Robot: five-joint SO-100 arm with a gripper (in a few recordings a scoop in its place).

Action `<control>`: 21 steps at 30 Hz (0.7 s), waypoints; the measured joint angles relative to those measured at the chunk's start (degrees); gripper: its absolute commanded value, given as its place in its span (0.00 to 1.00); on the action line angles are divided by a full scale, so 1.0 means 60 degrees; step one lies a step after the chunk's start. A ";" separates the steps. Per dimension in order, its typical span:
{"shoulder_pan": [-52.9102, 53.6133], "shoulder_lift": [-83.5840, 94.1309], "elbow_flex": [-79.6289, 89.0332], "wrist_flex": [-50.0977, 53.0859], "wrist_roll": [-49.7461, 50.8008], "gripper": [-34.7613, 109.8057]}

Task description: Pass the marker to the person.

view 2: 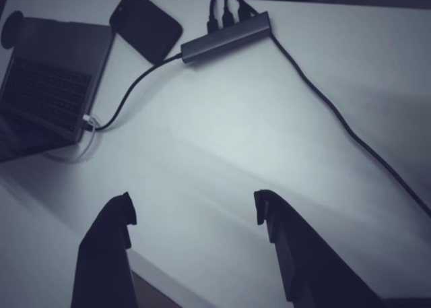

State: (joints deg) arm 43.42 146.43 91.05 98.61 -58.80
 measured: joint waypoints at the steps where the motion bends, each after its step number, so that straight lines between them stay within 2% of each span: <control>1: 0.0000 0.0000 0.0000 0.0000 -0.0015 0.51; 21: 0.0000 0.0132 0.0000 0.0015 -0.0044 0.51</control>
State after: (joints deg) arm 43.42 147.22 91.05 98.70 -59.06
